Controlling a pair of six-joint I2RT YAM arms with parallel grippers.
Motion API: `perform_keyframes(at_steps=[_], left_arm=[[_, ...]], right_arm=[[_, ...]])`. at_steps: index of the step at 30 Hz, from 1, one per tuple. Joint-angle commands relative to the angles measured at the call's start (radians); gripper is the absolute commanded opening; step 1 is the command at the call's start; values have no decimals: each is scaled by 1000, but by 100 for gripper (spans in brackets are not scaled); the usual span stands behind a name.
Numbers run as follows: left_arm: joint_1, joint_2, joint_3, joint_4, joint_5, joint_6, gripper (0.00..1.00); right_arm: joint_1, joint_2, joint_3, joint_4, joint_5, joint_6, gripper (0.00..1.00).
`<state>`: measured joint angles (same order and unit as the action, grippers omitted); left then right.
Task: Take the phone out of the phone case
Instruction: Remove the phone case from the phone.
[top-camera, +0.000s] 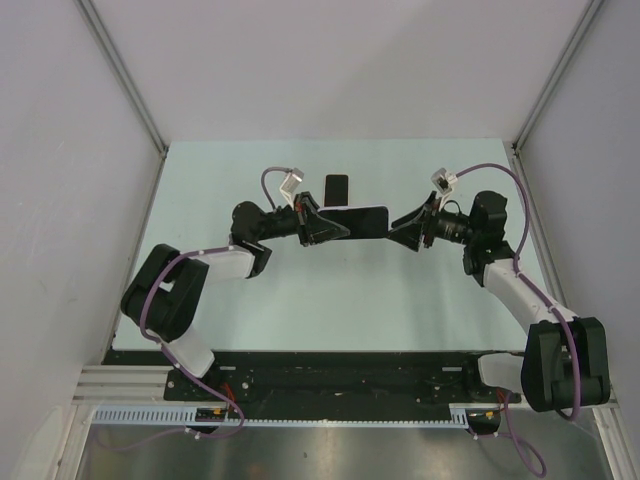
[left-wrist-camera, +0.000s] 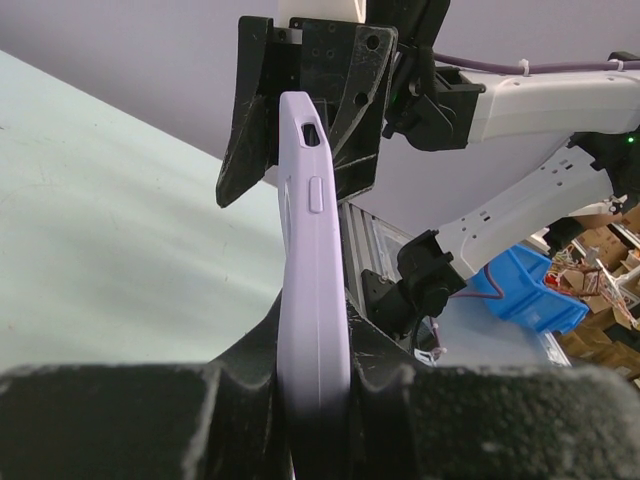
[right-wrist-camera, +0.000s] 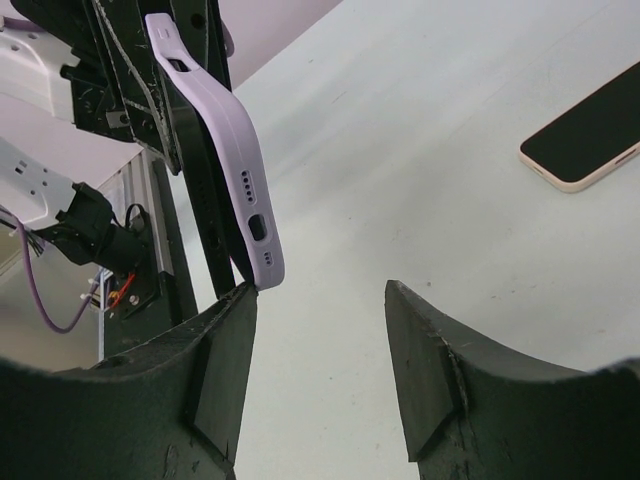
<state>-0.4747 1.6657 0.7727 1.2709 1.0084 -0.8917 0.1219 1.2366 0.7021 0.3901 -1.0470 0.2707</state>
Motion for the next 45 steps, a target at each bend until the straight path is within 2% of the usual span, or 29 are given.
perform_keyframes(at_steps=[1,15,27,33,45], left_arm=[[-99,-6,30,409,206,-70,0],[-107,3,34,410,208,-76,0],[-101,-7,8,409,161,-46,0],[-97,-3,4,409,144,-49,0],[-68,-26,-35,409,64,-19,0]], right_arm=[[-7,-17,14,147,93,33,58],[-16,-28,2,168,125,35,59],[10,1,2,194,-19,70,59],[24,9,-13,263,-62,120,60],[71,24,-13,271,-143,139,58]])
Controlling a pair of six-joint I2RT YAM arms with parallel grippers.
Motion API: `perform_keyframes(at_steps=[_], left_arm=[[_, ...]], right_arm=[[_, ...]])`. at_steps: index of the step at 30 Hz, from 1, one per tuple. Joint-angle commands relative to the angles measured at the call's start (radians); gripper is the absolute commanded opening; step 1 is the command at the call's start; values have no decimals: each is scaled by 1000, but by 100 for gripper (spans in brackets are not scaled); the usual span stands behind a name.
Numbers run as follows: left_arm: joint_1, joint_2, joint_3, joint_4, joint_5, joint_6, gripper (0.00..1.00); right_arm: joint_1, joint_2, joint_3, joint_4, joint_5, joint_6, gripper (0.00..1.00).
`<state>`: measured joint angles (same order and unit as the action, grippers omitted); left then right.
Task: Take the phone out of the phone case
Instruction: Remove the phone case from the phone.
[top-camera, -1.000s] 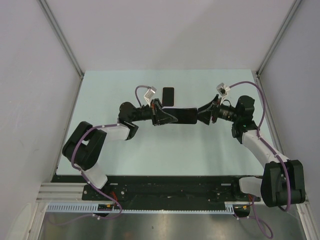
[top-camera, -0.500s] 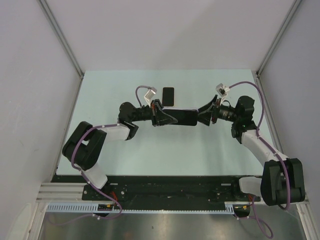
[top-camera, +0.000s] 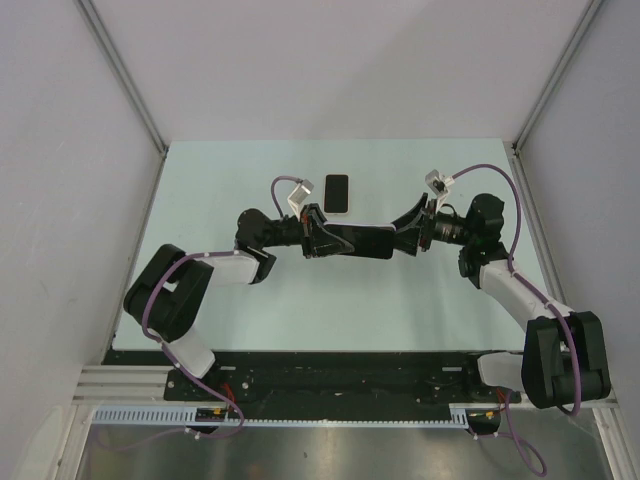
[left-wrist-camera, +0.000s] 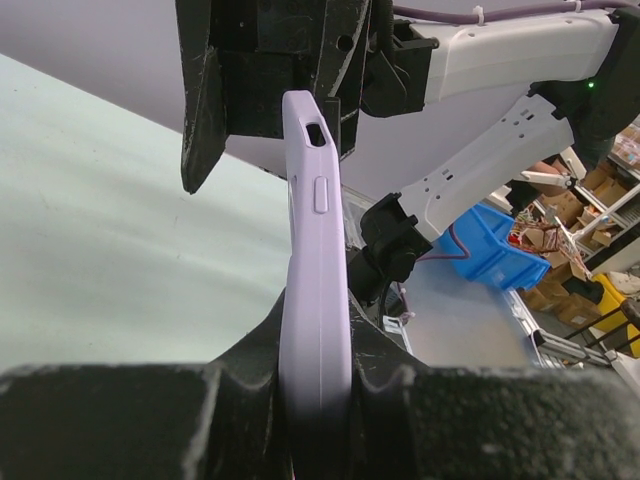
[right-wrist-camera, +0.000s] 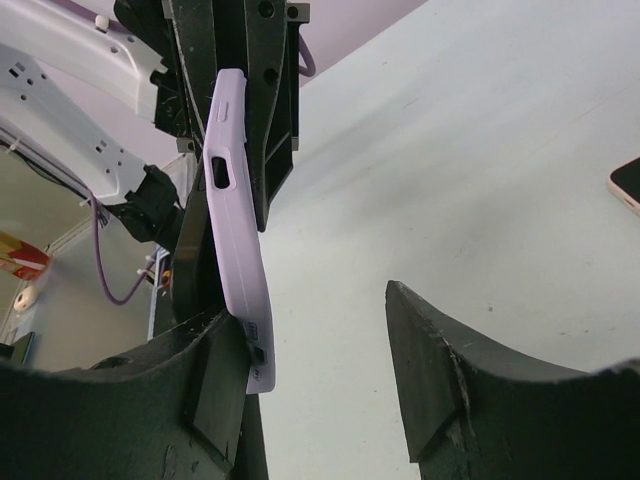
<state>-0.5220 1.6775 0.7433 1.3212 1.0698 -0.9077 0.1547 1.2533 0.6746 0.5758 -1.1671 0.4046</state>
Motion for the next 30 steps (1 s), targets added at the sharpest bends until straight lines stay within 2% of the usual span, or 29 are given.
perform_keyframes(at_steps=[1,30], left_arm=[[-19,-39,-10,358,-2,-2,0],[96,-94,-58,360,-111,-3,0]], right_arm=[[49,14,14,82,-26,0,58],[63,44,14,107,-8,17,62]])
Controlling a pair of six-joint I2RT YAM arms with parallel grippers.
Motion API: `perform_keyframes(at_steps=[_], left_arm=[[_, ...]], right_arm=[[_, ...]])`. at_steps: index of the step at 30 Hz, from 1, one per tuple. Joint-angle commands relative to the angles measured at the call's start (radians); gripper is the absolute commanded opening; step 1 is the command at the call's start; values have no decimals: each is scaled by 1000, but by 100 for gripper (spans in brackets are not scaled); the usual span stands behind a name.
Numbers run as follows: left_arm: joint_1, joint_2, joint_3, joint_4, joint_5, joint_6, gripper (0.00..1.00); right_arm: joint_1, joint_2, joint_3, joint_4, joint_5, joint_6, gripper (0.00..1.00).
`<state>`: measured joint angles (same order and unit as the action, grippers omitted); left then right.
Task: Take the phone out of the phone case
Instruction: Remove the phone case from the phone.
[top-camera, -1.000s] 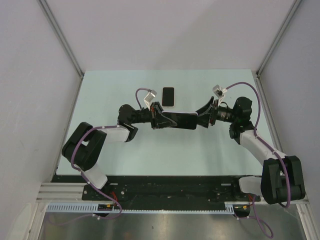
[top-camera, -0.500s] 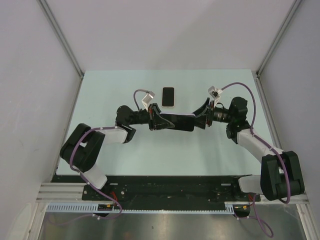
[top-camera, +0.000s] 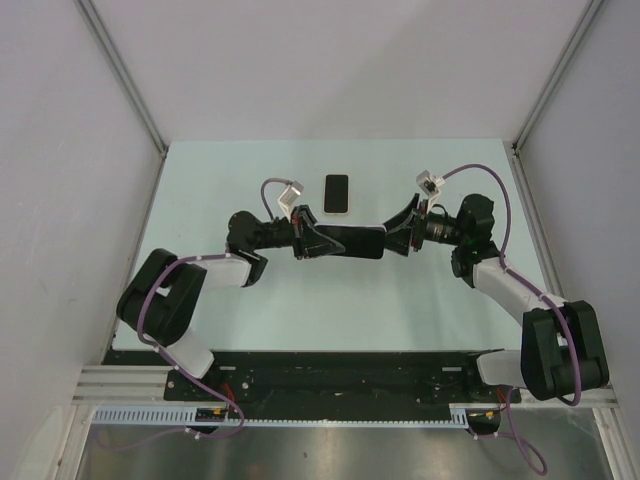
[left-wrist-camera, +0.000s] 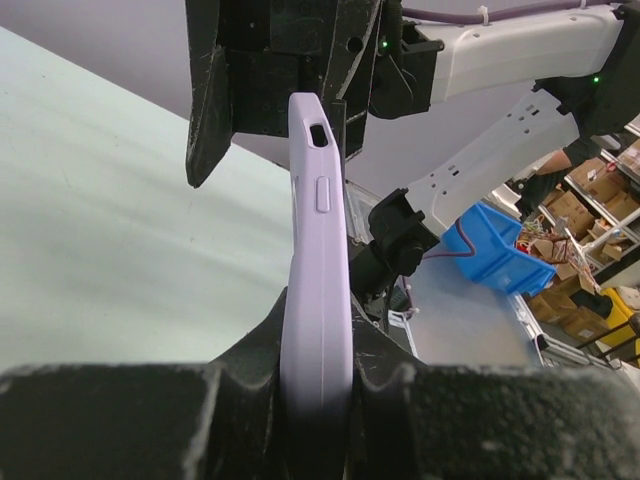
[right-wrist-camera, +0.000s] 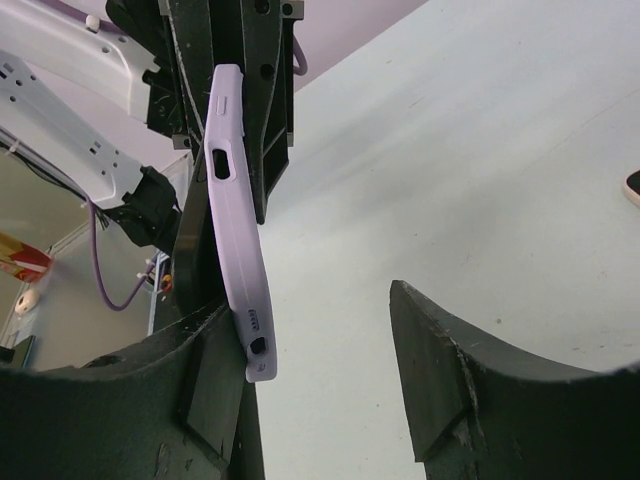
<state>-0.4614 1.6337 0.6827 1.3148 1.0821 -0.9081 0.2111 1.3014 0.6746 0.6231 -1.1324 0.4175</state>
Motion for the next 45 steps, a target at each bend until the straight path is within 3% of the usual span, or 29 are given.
perform_keyframes(at_steps=[1,16,29,45], left_arm=[[38,-49,2,366,-129,0,0],[41,-38,-11,366,-159,8,0],[46,-34,-28,366,-186,18,0],[69,-2,-41,366,-249,-12,0]], right_arm=[[4,-5,14,59,-41,4,62],[97,53,13,101,-50,27,62],[172,130,13,225,-33,152,60],[218,144,14,265,-35,193,45]])
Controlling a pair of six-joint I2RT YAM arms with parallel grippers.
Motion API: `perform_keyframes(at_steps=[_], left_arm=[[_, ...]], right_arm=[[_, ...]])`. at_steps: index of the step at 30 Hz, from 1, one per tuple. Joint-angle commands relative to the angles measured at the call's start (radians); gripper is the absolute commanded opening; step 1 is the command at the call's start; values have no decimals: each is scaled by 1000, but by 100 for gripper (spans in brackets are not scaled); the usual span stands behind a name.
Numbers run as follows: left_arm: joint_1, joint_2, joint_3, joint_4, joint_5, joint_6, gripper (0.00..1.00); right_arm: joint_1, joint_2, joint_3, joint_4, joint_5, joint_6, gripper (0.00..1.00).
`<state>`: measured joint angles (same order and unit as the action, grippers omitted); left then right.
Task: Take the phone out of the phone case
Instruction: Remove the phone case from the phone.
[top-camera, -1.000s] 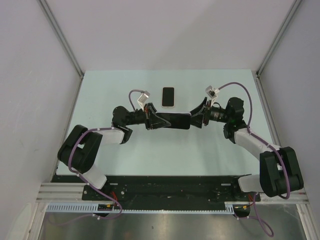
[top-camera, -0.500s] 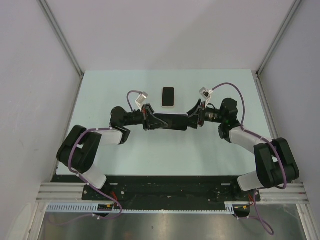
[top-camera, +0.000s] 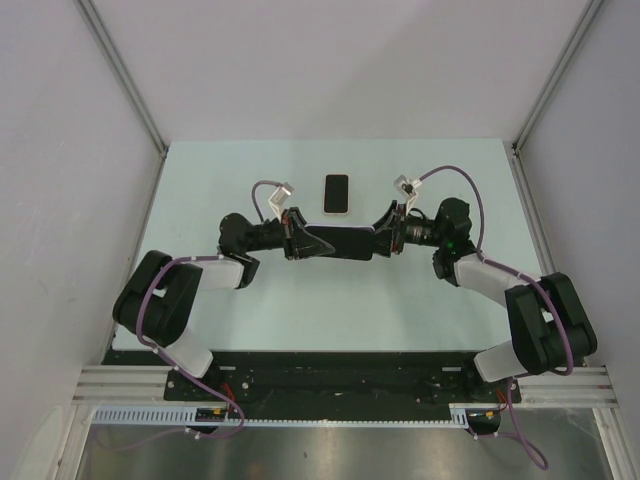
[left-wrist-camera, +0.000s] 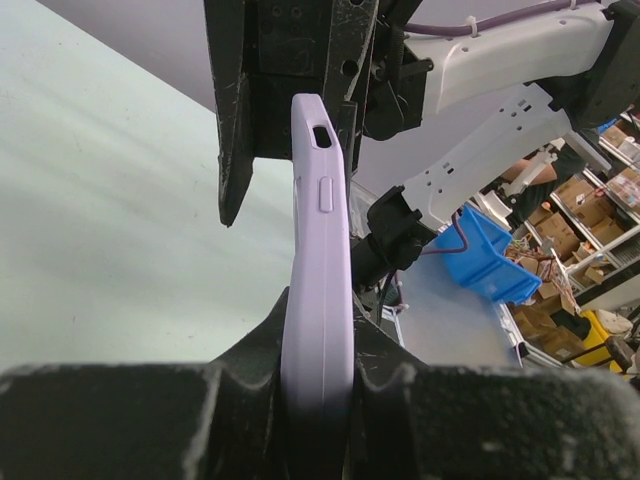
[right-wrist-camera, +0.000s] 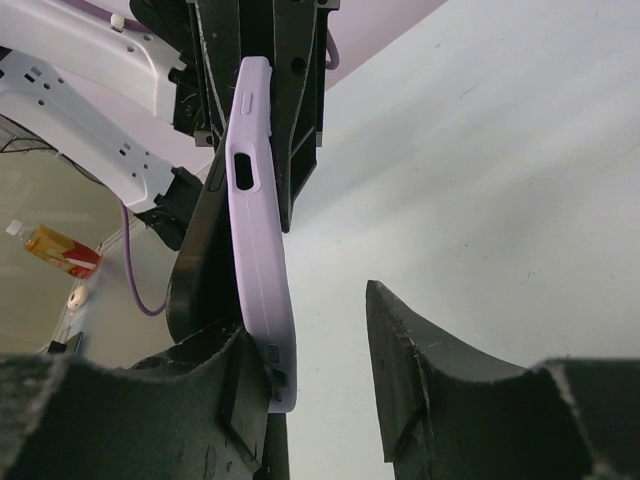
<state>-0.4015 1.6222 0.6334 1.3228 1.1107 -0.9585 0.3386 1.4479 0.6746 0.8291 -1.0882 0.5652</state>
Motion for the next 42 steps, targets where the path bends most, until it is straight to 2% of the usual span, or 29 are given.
perform_keyframes(at_steps=[1,21,28,32,36,37,42], left_arm=[[12,8,6,358,-281,41,0],[17,5,-3,358,-295,50,0],[18,15,5,358,-288,38,0],[18,21,9,358,-284,29,2],[18,28,20,358,-270,14,9],[16,33,22,358,-262,4,16],[16,41,34,357,-247,-8,36]], right_arm=[[94,-1,13,59,-79,45,44],[154,31,14,82,-79,64,40],[149,20,14,85,-68,73,11],[145,20,13,84,-64,76,1],[134,17,13,82,-61,76,0],[134,17,13,82,-59,78,0],[119,9,14,79,-58,79,0]])
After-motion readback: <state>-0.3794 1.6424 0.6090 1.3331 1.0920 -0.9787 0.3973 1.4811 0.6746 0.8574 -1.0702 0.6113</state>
